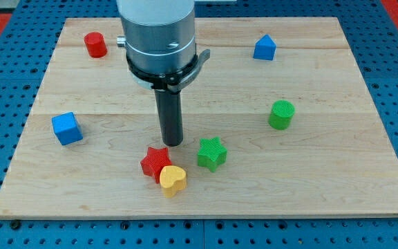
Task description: Put the green star into green circle at the bottom side
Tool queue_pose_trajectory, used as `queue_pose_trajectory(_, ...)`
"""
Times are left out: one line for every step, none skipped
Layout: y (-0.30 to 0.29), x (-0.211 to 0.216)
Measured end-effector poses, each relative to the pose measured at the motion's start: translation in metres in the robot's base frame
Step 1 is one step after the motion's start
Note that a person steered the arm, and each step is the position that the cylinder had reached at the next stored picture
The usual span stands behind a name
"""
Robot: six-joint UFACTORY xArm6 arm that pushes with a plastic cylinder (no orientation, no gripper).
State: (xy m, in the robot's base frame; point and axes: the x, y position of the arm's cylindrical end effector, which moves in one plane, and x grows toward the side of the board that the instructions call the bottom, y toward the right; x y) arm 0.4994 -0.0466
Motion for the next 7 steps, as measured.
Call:
queue_pose_trajectory(0.036,0.023)
queue_pose_trajectory(0.082,0.048)
queue_pose_trajectory(0.119,0.052)
queue_pose_trajectory(0.13,0.066)
queue_pose_trajectory(0.176,0.036)
queue_pose_trajectory(0.18,0.03)
queue_pose_trajectory(0.18,0.03)
